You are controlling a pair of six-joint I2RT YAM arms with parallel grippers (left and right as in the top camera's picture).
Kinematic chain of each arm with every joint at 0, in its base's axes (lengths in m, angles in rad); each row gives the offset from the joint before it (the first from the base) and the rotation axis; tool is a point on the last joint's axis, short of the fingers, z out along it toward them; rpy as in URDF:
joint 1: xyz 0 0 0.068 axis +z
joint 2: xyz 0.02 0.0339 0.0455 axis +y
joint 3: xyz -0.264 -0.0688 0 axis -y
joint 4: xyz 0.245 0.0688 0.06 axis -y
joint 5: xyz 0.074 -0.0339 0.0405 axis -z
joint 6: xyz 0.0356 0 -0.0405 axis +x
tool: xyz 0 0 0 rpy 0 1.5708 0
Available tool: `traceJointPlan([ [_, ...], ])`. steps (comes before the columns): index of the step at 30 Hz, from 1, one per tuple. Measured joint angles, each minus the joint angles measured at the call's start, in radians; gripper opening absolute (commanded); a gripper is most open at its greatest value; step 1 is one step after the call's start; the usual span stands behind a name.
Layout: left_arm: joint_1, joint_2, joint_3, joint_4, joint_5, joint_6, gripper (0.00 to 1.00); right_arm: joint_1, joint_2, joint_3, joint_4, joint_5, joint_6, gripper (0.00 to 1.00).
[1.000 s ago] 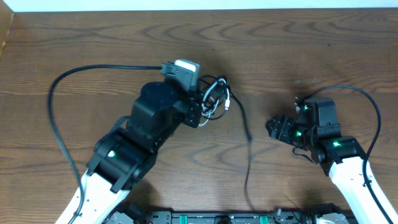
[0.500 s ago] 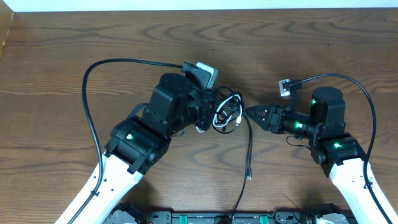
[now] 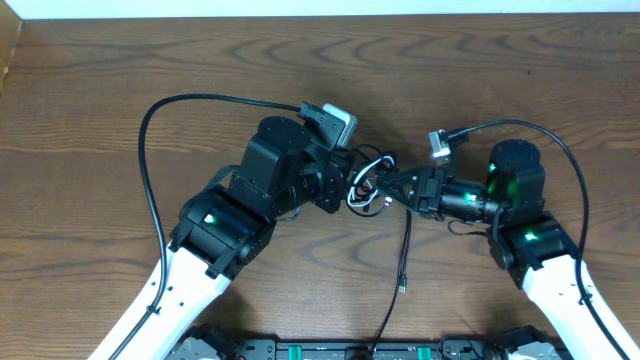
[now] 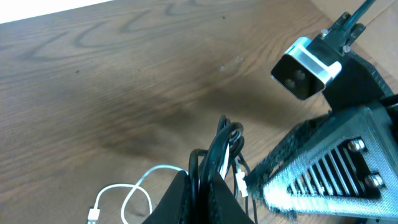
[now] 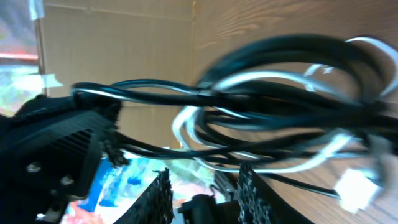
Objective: Untangle cables
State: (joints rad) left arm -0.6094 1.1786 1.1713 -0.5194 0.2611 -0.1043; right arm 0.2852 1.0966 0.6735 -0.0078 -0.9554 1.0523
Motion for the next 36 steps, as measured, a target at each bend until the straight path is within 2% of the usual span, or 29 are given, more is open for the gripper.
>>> traceJointPlan([
  [11, -0.001, 0.009, 0.000, -0.001, 0.032, 0.004, 0.07, 0.109, 0.001, 0.000, 0.068, 0.157, 0.201, 0.30],
  [18, -0.022, 0.009, 0.000, -0.013, 0.042, 0.004, 0.08, 0.123, 0.031, 0.000, 0.125, 0.228, 0.269, 0.21],
  [25, -0.048, 0.013, 0.000, -0.022, 0.044, 0.004, 0.07, 0.127, 0.097, 0.000, 0.137, 0.248, 0.293, 0.13],
  [29, -0.065, 0.014, 0.000, -0.022, 0.046, 0.004, 0.08, 0.128, 0.127, 0.000, 0.164, 0.265, 0.299, 0.01],
  [36, -0.088, 0.009, 0.000, -0.016, 0.090, 0.004, 0.07, 0.127, 0.147, 0.000, 0.139, 0.391, 0.267, 0.01],
])
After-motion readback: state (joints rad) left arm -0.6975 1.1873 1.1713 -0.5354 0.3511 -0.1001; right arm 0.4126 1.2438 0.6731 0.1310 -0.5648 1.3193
